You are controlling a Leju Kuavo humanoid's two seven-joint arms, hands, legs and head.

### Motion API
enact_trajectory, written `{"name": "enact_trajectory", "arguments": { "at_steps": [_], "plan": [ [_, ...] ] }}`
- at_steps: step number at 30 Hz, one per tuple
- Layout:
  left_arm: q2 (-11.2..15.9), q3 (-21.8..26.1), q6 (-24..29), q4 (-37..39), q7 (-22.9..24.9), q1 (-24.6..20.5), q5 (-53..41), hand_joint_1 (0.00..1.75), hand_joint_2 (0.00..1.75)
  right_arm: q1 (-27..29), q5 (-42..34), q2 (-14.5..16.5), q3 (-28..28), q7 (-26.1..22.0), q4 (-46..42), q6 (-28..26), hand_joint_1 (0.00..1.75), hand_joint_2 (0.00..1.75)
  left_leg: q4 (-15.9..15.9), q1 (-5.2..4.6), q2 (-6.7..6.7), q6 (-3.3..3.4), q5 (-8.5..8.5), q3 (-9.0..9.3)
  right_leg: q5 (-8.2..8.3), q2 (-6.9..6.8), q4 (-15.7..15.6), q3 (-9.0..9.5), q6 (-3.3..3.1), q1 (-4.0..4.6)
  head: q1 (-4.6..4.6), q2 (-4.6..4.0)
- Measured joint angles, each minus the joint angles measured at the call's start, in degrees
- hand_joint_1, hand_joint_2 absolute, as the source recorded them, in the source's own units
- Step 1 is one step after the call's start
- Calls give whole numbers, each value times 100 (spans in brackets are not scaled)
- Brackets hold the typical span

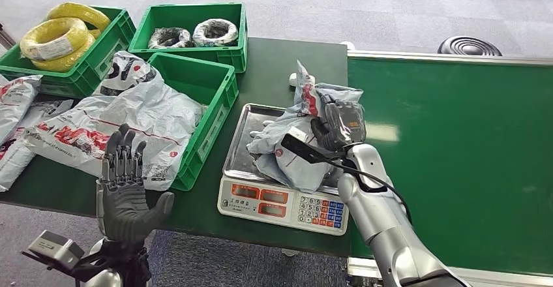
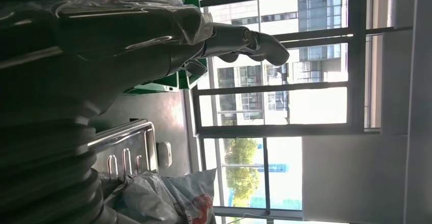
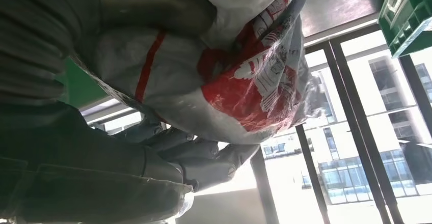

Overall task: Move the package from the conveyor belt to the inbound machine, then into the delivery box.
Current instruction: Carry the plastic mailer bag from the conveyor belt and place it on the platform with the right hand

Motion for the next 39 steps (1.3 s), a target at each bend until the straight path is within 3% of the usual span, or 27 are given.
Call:
{"name": "enact_trajectory", "arguments": {
  "at_steps": [6,9,11,13,16,19,22,27,39],
  "plan": [
    [44,-7,14,51,-1,-15,32,0,175,-31,143,0,0,174,22,-228,0,175,0,0,0,0,0,1,0,0,0,0,0,0,0,0],
    [67,-14,54,63,-1,-17,55,0,175,-4,587,-15,-35,539,-135,-887,0,175,1,0,-1,0,0,1,0,0,0,-1,0,0,-1,0],
    [79,-23,83,87,0,-25,79,0,175,160,999,-22,-194,558,-707,-1250,0,175,2,-1,-6,0,0,-2,0,-2,0,-2,0,-1,0,0],
    [103,-49,133,144,0,-51,109,0,175,403,1111,72,-581,-79,-1658,-1389,0,175,2,-1,-12,0,0,-8,0,-4,0,-6,0,-1,-1,0],
    [154,-111,214,239,0,-89,145,0,175,614,679,425,-1420,-1606,-2940,-1455,0,175,1,0,-14,0,0,-12,-1,-4,0,-10,1,-1,-1,0],
    [186,-132,261,279,0,-85,157,0,175,836,316,780,-2080,-2291,-3935,-1464,0,175,1,0,-18,0,-1,-12,-2,-7,0,-9,1,0,0,0],
    [205,-132,285,281,-1,-77,151,0,175,1057,108,1011,-2456,-2397,-4787,-1462,0,175,0,-1,-10,0,-1,-12,-2,-6,0,-9,1,-1,0,0],
    [208,-131,302,234,-2,-29,125,0,175,1285,-117,1178,-2632,-2407,-5674,-1458,0,175,0,-1,-2,0,-2,-7,-2,-3,-1,-8,1,-1,-1,0],
    [191,-123,352,56,-2,108,55,0,175,1507,-282,1319,-2756,-2408,-6459,-1455,0,175,0,0,-2,0,-2,-6,-2,-2,-1,-6,1,-1,-1,0]
  ]
}}
